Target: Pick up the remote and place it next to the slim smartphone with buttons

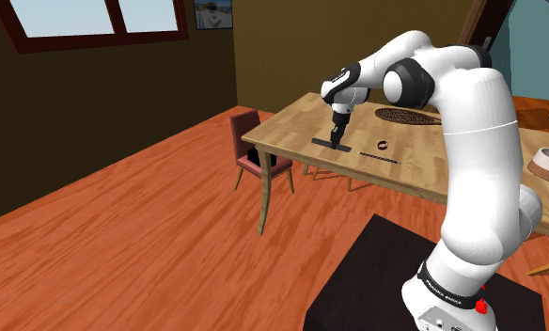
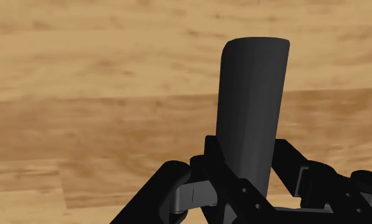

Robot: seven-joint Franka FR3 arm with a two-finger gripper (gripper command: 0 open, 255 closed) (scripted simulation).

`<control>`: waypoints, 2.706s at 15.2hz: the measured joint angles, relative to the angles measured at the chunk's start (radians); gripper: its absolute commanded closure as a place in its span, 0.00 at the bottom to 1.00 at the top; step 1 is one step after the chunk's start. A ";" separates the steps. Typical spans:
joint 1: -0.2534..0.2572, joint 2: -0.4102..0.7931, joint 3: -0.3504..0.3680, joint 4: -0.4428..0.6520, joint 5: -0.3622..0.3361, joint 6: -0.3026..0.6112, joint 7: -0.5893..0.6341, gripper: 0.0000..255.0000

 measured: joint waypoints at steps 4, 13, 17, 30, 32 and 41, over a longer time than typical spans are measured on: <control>0.000 0.001 0.000 0.001 0.000 -0.001 0.001 1.00; 0.007 -0.040 -0.010 0.029 -0.021 -0.069 0.015 1.00; 0.008 -0.058 -0.016 0.062 -0.032 -0.118 0.024 1.00; -0.020 -0.249 -0.083 -0.141 -0.103 -0.100 -0.069 1.00; -0.031 -0.291 -0.100 -0.199 -0.121 -0.081 -0.097 1.00; -0.103 -0.437 -0.183 -0.371 -0.202 -0.041 -0.228 1.00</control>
